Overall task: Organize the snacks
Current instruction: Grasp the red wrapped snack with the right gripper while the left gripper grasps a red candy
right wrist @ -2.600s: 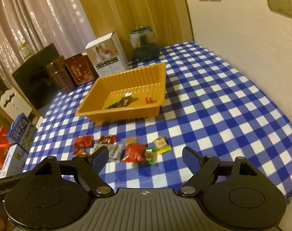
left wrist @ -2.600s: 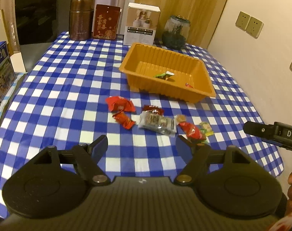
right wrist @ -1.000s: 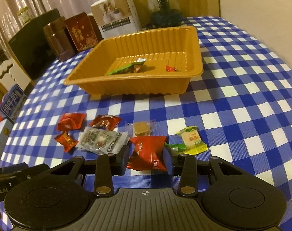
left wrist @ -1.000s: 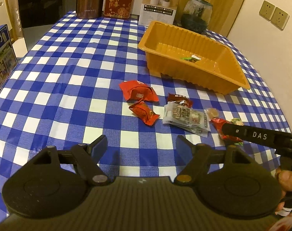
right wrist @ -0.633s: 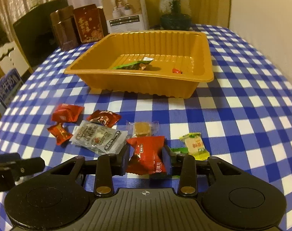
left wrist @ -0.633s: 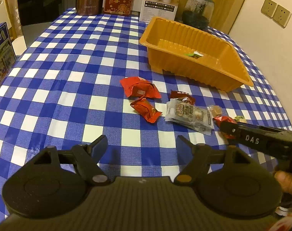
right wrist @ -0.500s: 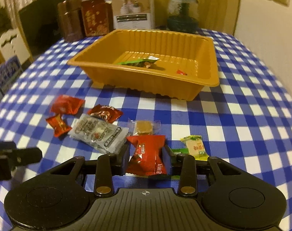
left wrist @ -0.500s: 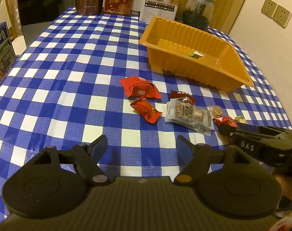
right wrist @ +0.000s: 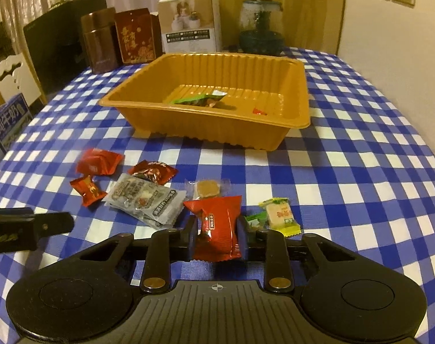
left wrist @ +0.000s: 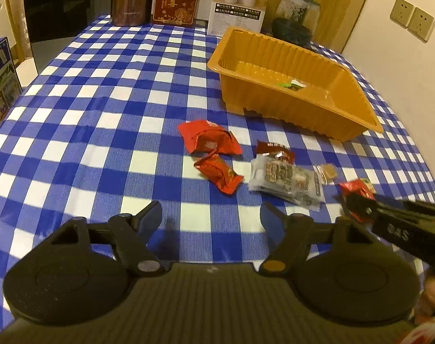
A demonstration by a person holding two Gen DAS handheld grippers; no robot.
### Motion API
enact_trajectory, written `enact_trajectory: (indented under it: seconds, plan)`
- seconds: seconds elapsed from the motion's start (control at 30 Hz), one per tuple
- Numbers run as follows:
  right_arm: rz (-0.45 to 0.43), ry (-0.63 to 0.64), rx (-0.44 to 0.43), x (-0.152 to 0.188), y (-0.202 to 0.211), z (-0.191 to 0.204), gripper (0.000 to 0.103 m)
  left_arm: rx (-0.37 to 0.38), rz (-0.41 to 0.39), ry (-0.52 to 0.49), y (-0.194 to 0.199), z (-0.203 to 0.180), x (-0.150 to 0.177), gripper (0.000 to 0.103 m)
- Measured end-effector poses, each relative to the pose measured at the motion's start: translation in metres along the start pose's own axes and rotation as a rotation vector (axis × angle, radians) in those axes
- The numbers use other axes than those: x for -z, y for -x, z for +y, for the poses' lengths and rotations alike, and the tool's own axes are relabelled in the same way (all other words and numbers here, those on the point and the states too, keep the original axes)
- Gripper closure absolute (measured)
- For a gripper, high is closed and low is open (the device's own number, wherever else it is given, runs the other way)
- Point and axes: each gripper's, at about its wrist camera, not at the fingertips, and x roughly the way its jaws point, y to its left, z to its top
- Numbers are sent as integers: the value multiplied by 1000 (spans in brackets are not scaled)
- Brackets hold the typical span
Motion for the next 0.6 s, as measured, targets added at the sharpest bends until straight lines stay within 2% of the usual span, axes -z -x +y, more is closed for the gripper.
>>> enact_trajectory:
  seconds: [0.2, 0.27, 0.6]
  plan:
    - [-9, -18, 12, 3, 5, -6, 74, 28, -11, 60, -17, 1, -10, 54]
    - [-9, -22, 15, 4, 5, -8, 74, 39, -5, 77, -24, 1, -13, 71]
    - [-19, -27, 23, 4, 3, -11, 74, 21, -26, 110, -46, -2, -23, 72]
